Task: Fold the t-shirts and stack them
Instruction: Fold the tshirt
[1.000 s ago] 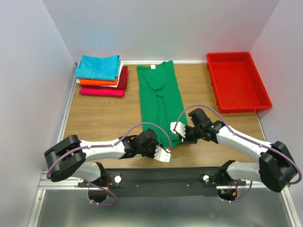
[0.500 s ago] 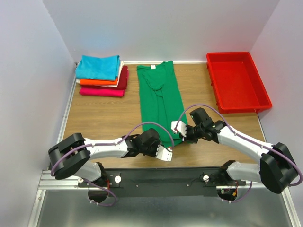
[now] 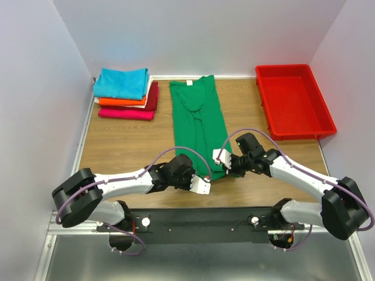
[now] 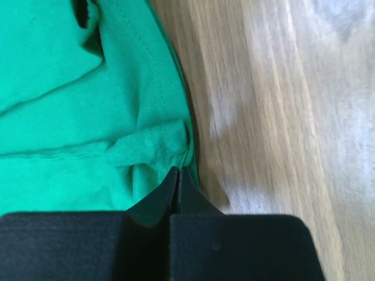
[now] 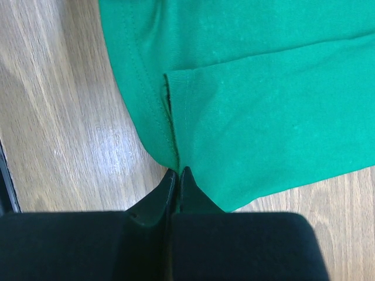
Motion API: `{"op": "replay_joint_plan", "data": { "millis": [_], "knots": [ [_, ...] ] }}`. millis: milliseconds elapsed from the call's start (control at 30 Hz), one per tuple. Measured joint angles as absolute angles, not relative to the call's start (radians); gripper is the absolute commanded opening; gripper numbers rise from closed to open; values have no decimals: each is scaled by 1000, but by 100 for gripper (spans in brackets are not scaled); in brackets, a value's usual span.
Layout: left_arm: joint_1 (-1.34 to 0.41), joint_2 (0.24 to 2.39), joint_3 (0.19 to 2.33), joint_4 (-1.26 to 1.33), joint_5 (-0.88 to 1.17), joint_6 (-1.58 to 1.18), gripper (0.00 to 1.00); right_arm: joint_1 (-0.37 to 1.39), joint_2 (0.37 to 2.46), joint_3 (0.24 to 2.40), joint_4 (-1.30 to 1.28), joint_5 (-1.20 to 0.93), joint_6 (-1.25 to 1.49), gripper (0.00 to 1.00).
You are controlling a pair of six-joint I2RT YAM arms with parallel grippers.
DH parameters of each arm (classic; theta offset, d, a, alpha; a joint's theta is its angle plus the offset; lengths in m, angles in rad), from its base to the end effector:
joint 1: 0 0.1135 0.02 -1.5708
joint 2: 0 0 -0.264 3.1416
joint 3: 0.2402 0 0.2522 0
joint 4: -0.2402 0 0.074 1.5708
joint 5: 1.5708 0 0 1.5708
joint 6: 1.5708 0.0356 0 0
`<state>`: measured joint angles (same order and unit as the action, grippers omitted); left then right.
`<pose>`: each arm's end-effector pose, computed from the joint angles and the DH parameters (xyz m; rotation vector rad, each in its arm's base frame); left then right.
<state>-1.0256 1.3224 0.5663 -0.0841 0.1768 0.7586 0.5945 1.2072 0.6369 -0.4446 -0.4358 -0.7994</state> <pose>0.1229 -0.2146 0.1638 1.9349 1.4551 -0.3357 0.1745 0.1361 0.1882 -1.7310 1.8211 0.4791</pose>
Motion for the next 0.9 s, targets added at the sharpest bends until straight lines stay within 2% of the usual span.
{"op": "replay_joint_plan", "data": {
  "millis": [433,467,500,533,567,600,667,900],
  "knots": [
    [-1025,1238,565,-125,253,759,0,589,1208,648,-451,-443,-791,4],
    [-1025,1237,565,-128,257,759,3,589,1208,648,-451,-443,-791,4],
    [-1025,1237,564,-130,259,759,11,589,1208,648,-451,-443,-791,4],
    [-1025,1237,564,-132,262,758,20,589,1208,648,-451,-443,-791,3],
    [-1025,1237,564,-133,263,760,35,589,1211,648,-451,-443,-791,4],
    [-1025,1237,564,-134,264,758,40,589,1213,648,-451,-443,-791,3],
    [-1025,1237,564,-138,265,757,46,589,1217,648,-452,-444,-793,4],
    [-1029,1248,559,-136,265,749,54,589,1237,648,-461,-450,-795,4]
  ]
}}
